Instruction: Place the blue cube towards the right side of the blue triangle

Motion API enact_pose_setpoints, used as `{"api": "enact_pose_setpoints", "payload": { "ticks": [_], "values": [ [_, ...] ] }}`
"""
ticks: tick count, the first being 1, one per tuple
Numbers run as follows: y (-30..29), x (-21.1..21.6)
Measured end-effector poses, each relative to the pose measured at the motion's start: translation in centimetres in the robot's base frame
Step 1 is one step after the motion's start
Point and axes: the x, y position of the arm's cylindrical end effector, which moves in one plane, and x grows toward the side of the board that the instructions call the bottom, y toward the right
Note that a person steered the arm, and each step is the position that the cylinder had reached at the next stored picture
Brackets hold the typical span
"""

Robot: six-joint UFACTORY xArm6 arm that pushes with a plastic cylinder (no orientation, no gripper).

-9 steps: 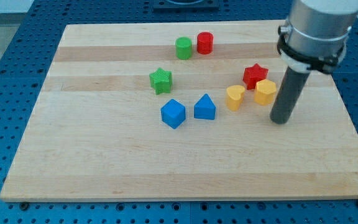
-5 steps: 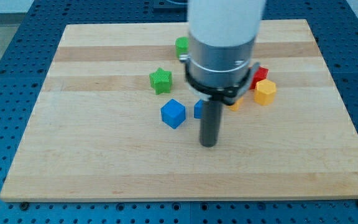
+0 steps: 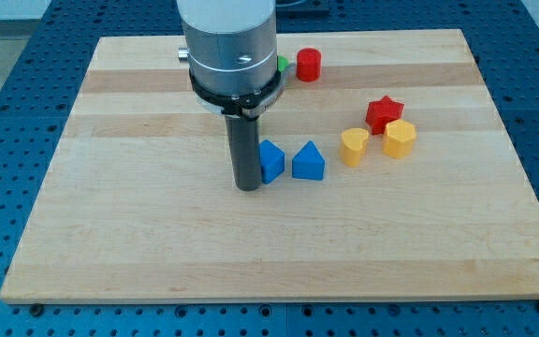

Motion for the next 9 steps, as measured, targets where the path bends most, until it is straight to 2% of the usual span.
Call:
{"api": "enact_pose_setpoints", "payload": {
  "ticks": [3, 4, 7, 9],
  "values": [
    [0.0, 6.0],
    [0.1, 6.0],
    [0.9, 1.7],
    [2.4, 2.4]
  ]
}}
